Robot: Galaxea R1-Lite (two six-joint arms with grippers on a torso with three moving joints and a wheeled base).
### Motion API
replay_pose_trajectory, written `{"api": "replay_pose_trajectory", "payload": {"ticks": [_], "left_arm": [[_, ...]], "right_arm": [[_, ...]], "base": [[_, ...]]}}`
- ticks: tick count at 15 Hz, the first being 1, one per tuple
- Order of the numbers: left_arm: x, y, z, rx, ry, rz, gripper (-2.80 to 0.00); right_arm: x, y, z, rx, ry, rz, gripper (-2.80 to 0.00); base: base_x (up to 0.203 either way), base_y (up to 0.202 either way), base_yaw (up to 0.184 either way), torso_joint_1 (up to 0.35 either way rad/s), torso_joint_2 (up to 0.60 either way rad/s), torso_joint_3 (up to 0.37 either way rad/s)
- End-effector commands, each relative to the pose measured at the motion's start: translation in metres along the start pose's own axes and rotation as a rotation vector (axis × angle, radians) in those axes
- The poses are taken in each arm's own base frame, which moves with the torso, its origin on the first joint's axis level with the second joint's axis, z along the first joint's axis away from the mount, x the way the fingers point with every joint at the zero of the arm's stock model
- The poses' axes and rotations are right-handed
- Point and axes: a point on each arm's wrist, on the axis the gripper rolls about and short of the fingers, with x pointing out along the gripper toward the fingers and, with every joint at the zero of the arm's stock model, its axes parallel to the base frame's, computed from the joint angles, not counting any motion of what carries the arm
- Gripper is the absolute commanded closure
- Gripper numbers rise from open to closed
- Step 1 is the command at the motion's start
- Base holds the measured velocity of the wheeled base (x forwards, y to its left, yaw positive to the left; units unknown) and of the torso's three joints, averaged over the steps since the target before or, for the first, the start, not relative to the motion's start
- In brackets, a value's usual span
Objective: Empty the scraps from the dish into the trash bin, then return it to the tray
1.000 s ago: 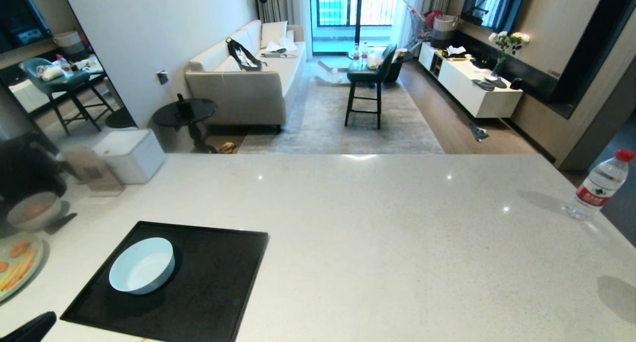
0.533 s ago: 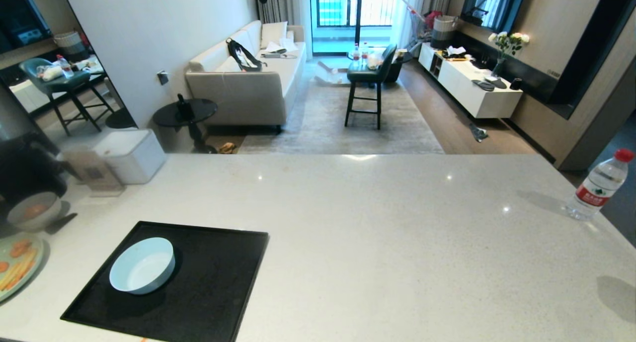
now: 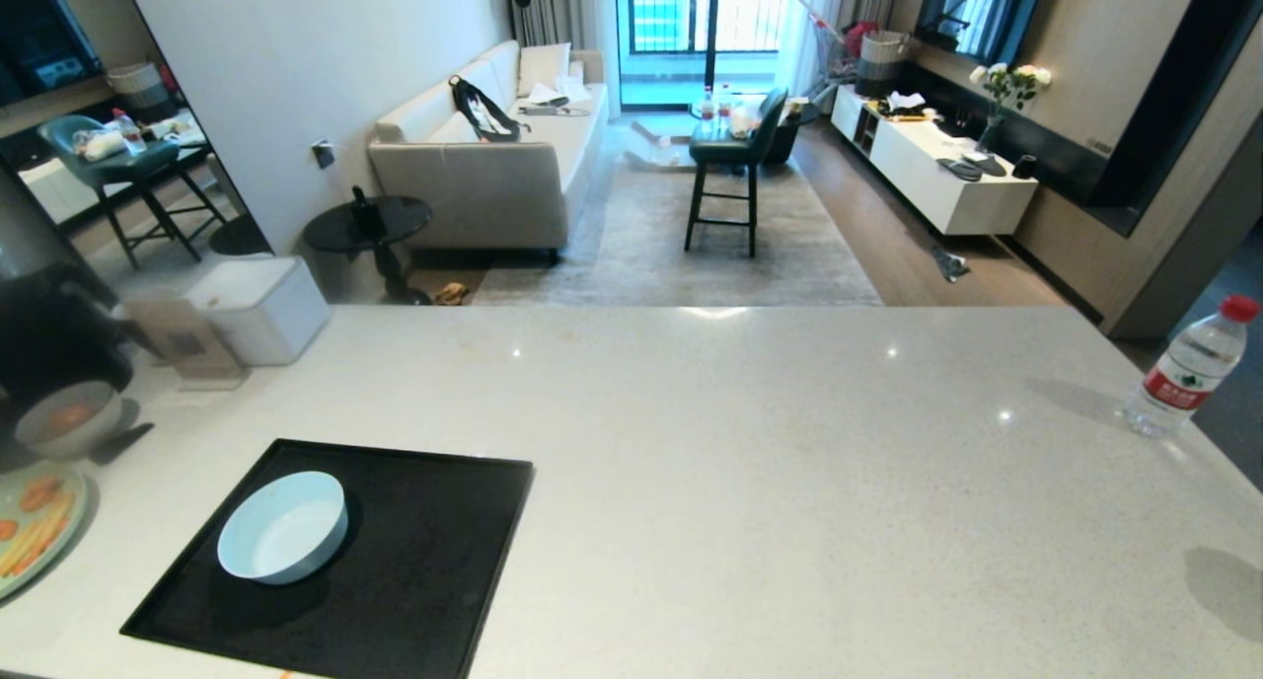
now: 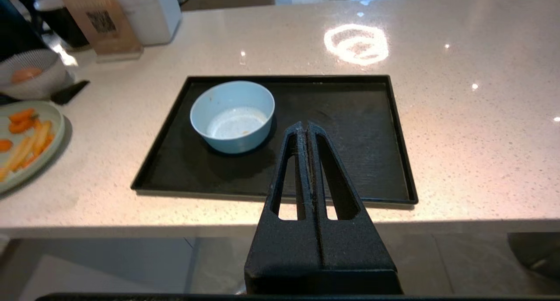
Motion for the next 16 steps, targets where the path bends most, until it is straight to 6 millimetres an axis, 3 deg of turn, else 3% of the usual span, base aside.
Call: {"api": "replay_pose_trajectory", "payload": {"ticks": [1,5,9,16], "left_arm": [[-0.0017,-0.0004,-0.0002,0.064,-0.038,-0.015,0.0],[-0.0017,-0.0009,0.0001,0.094,-0.044,-0.035,0.0],[-0.0016,0.0001,-0.0003,-0.048,-0.036,0.005,0.0],[-0.0016,0.0,-0.0003,-0.018,-0.036,0.003,0.0]], "right_arm": [[0.0,0.0,0.0,0.0,-0.001,0.001,0.0],[0.0,0.0,0.0,0.0,-0.001,0.001,0.0],[0.0,0.0,0.0,0.0,-0.001,0.001,0.0],[0.0,0.0,0.0,0.0,-0.001,0.001,0.0]], "base": [[0.0,0.0,0.0,0.0,0.0,0.0],[0.0,0.0,0.0,0.0,0.0,0.0],[0.0,0.0,0.0,0.0,0.0,0.0],[0.0,0.0,0.0,0.0,0.0,0.0]]}}
